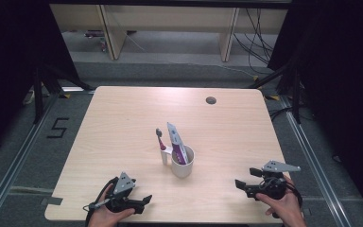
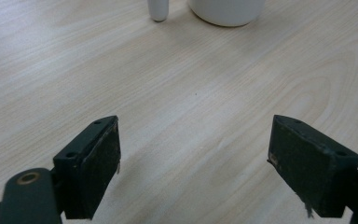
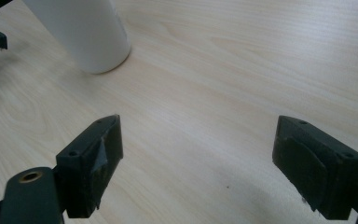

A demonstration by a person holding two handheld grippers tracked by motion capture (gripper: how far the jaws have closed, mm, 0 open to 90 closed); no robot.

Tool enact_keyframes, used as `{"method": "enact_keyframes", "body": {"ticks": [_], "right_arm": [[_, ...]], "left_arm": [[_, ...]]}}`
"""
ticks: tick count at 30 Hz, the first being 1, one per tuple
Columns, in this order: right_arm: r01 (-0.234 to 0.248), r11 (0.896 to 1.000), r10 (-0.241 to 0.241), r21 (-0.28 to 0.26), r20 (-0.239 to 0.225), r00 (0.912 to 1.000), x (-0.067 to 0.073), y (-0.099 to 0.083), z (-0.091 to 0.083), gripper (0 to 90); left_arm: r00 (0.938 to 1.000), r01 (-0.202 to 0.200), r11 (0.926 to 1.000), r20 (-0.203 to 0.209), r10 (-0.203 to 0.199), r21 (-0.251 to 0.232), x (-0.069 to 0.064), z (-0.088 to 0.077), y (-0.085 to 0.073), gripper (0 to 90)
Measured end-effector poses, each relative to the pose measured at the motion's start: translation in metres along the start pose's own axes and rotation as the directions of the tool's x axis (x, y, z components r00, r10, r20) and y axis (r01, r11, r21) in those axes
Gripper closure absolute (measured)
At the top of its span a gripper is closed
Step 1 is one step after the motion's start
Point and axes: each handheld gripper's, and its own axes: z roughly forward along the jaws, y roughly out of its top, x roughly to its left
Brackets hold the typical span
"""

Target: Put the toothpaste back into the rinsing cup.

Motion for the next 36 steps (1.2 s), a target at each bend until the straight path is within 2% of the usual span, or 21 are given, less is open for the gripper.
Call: {"method": "enact_keyframes", "body": {"ticks": [1,2,3,4,5,6,7,11,13,14,15,19,20,21,23,27,31,33,34,35,36], "right_arm": [[-0.032,0.999,0.032,0.003,-0.014,0.9994,0.003,-0.001,-0.001,16.7],[0.008,1.0,-0.008,-0.006,0.01,0.9999,0.0,-0.002,-0.001,16.7],[-0.033,0.999,0.033,0.013,-0.008,0.9994,0.003,-0.004,-0.002,16.6],[0.009,1.0,-0.009,0.0,0.009,0.9999,0.0,-0.005,-0.002,16.5],[0.01,1.0,-0.01,0.005,0.017,0.9998,0.0,-0.006,-0.002,16.4],[-0.029,0.999,0.029,0.017,0.003,0.9996,0.003,-0.008,-0.002,16.4],[0.012,1.0,-0.013,0.017,0.02,0.9997,0.001,-0.009,-0.003,16.4],[-0.016,0.999,0.016,0.037,0.012,0.9998,0.003,-0.013,-0.002,16.4],[0.006,0.999,-0.007,0.036,0.026,0.9996,0.003,-0.016,-0.002,16.3],[-0.019,0.998,0.017,0.058,0.035,0.9993,0.006,-0.017,-0.004,16.3],[0.027,0.999,-0.029,0.044,0.047,0.9985,0.004,-0.017,-0.003,16.3],[0.014,0.998,-0.017,0.059,0.044,0.9989,0.006,-0.023,-0.004,16.3],[0.042,0.997,-0.044,0.058,0.042,0.9981,0.004,-0.024,-0.003,16.3],[-0.011,0.998,0.008,0.07,0.047,0.9989,0.009,-0.025,-0.005,16.3],[0.033,0.997,-0.037,0.072,0.055,0.9978,0.007,-0.027,-0.006,16.3],[0.008,0.997,-0.013,0.082,0.052,0.9986,0.012,-0.031,-0.008,16.3],[0.025,0.996,-0.03,0.082,0.057,0.9979,0.013,-0.034,-0.01,16.3],[-0.001,0.997,-0.003,0.078,0.055,0.9985,0.016,-0.036,-0.011,16.3],[0.035,0.996,-0.041,0.086,0.065,0.997,0.013,-0.036,-0.012,16.3],[-0.008,0.996,0.002,0.093,0.059,0.9982,0.016,-0.038,-0.013,16.3],[0.041,0.995,-0.047,0.088,0.066,0.9967,0.013,-0.038,-0.013,16.3]], "left_arm": [[1.0,0.0,1.0,0.0,0.0,-0.001,0.0,0.0,0.0,16.5],[1.0,0.001,1.0,-0.001,-0.001,-0.001,0.0,0.0,0.0,16.5],[1.0,0.001,1.0,-0.001,-0.001,-0.001,0.0,0.0,0.0,16.5],[1.0,0.001,1.0,-0.001,-0.001,-0.002,0.0,0.0,0.0,16.5],[1.0,-0.001,1.0,0.0,0.001,-0.003,0.0,0.0,0.0,16.5],[1.0,0.0,1.0,0.0,0.0,-0.002,0.0,0.0,0.0,16.5],[1.0,-0.002,1.0,0.002,0.002,0.001,0.0,0.0,0.0,16.5],[1.0,-0.002,1.0,0.001,0.002,-0.001,0.0,0.0,0.0,16.4],[1.0,-0.002,1.0,0.001,0.002,-0.001,0.0,0.0,-0.001,16.5],[1.0,-0.003,1.0,0.001,0.003,0.0,0.0,0.001,-0.001,16.4],[1.0,-0.001,1.0,-0.001,0.001,0.0,0.0,0.001,-0.001,16.4],[1.0,-0.006,1.0,-0.005,0.006,0.007,-0.001,0.001,-0.001,16.4],[1.0,-0.006,1.0,-0.005,0.006,0.002,-0.001,0.002,-0.001,16.4],[1.0,-0.007,1.0,-0.006,0.007,0.003,-0.001,0.002,-0.001,16.4],[1.0,-0.006,1.0,-0.006,0.006,0.006,-0.001,0.002,-0.001,16.4],[0.9999,-0.009,1.0,-0.006,0.009,-0.001,-0.001,0.002,-0.001,16.4],[1.0,-0.006,1.0,0.003,0.006,-0.005,-0.001,0.002,-0.001,16.4],[1.0,-0.009,1.0,-0.004,0.009,-0.004,-0.001,0.002,-0.001,16.4],[1.0,-0.003,1.0,0.002,0.003,-0.009,-0.001,0.002,-0.001,16.4],[1.0,-0.007,1.0,0.003,0.007,-0.006,-0.001,0.002,-0.001,16.4],[1.0,-0.006,1.0,0.003,0.006,-0.007,-0.001,0.002,-0.001,16.4]]}}
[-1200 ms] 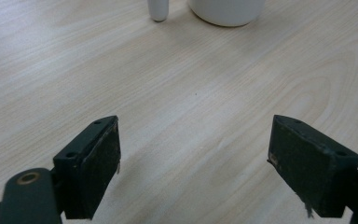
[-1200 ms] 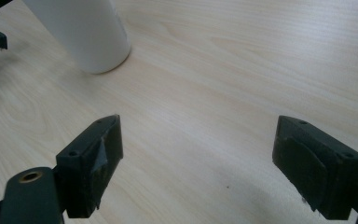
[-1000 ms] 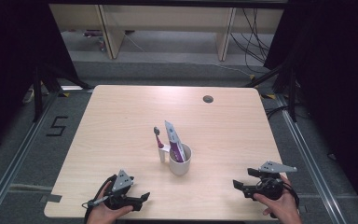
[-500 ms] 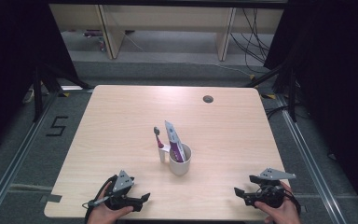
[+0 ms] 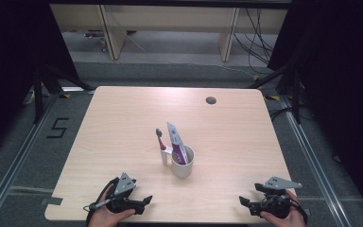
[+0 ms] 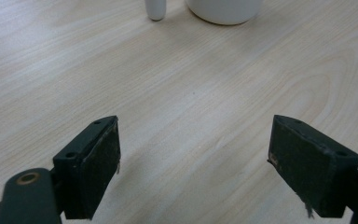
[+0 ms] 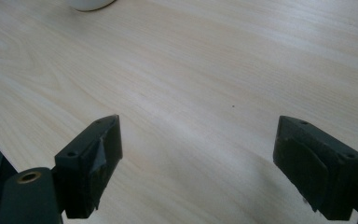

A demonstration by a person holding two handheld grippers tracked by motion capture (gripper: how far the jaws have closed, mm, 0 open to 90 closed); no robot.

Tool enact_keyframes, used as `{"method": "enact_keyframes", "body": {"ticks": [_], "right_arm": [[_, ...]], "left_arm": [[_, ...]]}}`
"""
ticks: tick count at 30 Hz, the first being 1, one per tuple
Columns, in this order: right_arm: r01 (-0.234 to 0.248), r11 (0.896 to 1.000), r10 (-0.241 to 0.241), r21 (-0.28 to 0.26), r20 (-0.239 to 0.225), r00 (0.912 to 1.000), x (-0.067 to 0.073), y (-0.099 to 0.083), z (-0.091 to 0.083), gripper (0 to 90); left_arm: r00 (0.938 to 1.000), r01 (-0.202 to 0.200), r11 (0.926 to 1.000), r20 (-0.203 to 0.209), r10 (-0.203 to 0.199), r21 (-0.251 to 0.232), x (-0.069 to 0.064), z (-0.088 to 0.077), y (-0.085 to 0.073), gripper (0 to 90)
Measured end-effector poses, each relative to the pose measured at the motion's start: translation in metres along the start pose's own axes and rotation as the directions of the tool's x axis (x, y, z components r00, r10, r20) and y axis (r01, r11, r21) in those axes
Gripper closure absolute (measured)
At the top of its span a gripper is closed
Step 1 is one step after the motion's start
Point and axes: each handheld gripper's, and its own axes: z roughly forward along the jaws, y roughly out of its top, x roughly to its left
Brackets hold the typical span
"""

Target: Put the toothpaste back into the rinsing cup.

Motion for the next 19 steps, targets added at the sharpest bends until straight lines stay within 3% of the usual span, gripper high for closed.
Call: {"method": "enact_keyframes", "body": {"ticks": [2,3,6,9,10,11,12,19], "right_arm": [[-0.041,0.999,0.041,-0.003,0.0,0.9992,0.0026,-0.0019,0.0002,16.3],[-0.006,1.0,0.006,-0.007,0.0,1.0,0.0005,-0.0021,-0.0011,16.3],[-0.003,1.0,0.003,-0.006,-0.007,1.0,0.0012,-0.0036,-0.0027,16.3],[-0.042,0.999,0.042,-0.003,-0.008,0.9991,0.004,-0.0055,-0.0032,16.3],[-0.006,1.0,0.006,-0.01,0.006,1.0,0.0015,-0.0055,-0.0027,16.3],[0.0,1.0,0.0,-0.009,0.001,1.0,0.0009,-0.0058,-0.0032,16.3],[-0.037,0.999,0.037,-0.001,-0.004,0.9993,0.0033,-0.0063,-0.0034,16.3],[-0.049,0.999,0.049,0.004,0.001,0.9988,0.0038,-0.0073,-0.0043,16.3]], "left_arm": [[1.0,-0.001,1.0,-0.003,0.001,0.004,-0.0003,-0.0004,0.0001,16.4],[1.0,-0.001,1.0,-0.003,0.001,0.005,-0.0002,-0.0003,0.0001,16.4],[1.0,-0.002,1.0,-0.004,0.002,0.006,-0.0004,-0.0002,0.0001,16.5],[1.0,-0.002,1.0,-0.002,0.002,0.008,-0.0006,-0.0001,0.0001,16.4],[1.0,-0.002,1.0,-0.003,0.002,0.008,-0.0006,-0.0001,0.0001,16.4],[1.0,-0.003,1.0,-0.002,0.003,0.007,-0.0005,-0.0001,0.0001,16.4],[1.0,-0.003,1.0,-0.002,0.003,0.008,-0.0006,-0.0001,0.0,16.4],[1.0,-0.007,0.9999,-0.002,0.007,0.008,-0.0004,0.0,0.0002,16.5]]}}
